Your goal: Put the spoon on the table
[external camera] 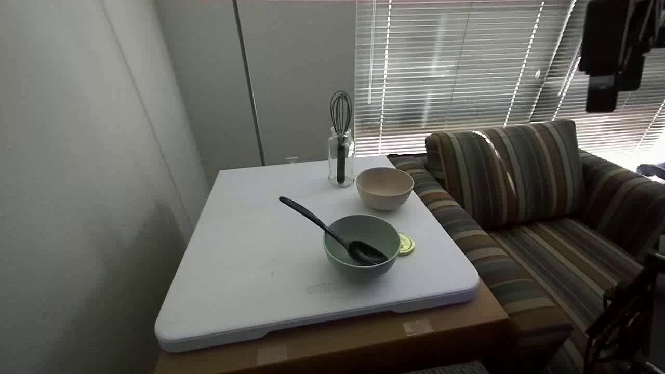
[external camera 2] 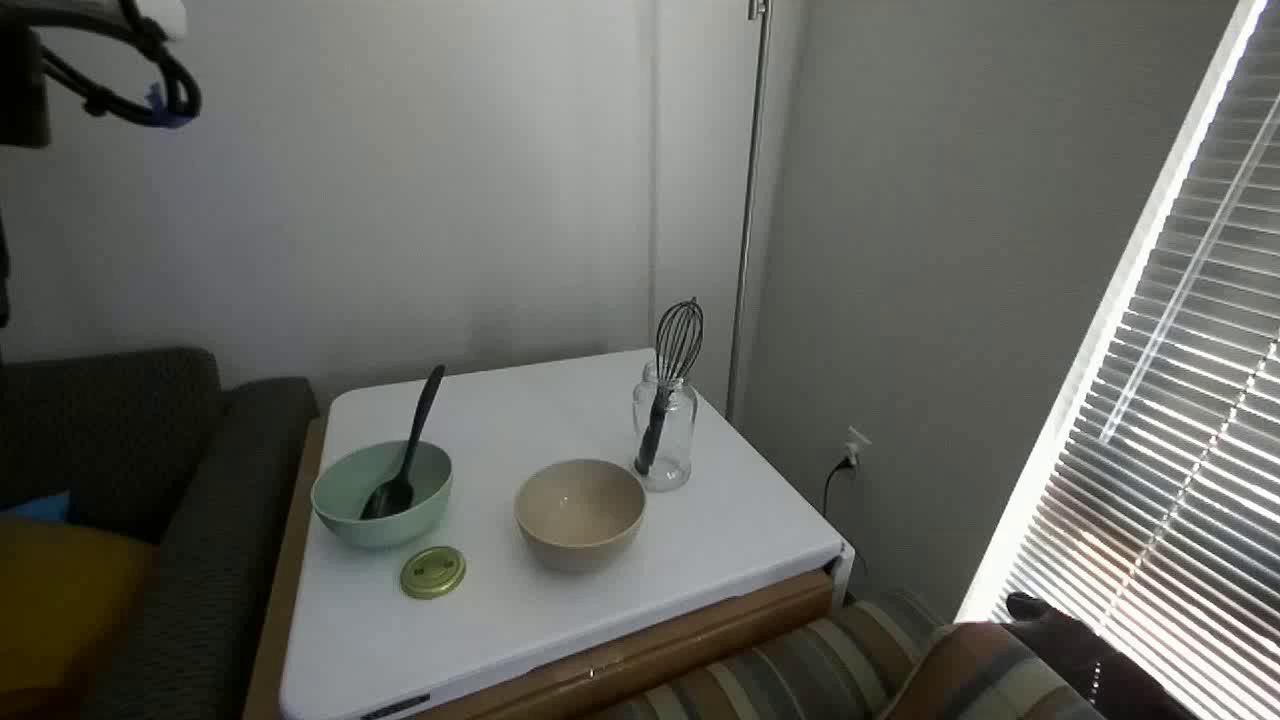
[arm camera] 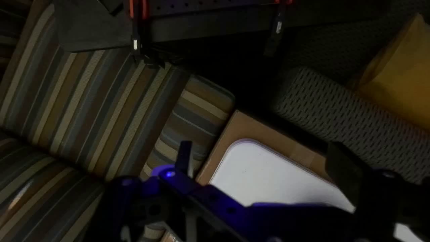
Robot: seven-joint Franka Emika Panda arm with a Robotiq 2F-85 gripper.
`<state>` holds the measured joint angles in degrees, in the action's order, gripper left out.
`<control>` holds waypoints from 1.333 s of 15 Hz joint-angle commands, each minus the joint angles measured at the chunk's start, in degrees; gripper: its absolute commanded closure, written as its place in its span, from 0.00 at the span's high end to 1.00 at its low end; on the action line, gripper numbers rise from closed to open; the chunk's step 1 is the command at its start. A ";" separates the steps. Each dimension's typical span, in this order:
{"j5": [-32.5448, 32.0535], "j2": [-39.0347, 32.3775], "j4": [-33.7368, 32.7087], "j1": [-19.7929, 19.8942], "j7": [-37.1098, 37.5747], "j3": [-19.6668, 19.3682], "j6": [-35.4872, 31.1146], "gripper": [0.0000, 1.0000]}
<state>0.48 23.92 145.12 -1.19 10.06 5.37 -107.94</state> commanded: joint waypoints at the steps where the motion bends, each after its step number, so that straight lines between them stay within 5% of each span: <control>1: -0.10 -0.02 -0.05 -0.25 0.07 -0.25 0.07 1.00; 6: -3.26 -7.10 -5.76 -0.16 -10.91 -3.25 -4.00 1.00; 14: 4.85 -23.55 -15.85 -1.52 -35.91 -5.87 -10.28 1.00; 18: 9.78 -33.52 -22.42 -1.12 -36.51 -4.00 -12.17 1.00; 19: 7.43 -28.31 -18.00 -0.72 -36.00 -3.92 -11.79 1.00; 20: 8.19 -30.58 -19.63 -0.60 -35.95 -3.47 -11.96 1.00</control>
<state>8.82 -6.77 125.52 -2.63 -26.01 1.07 -120.04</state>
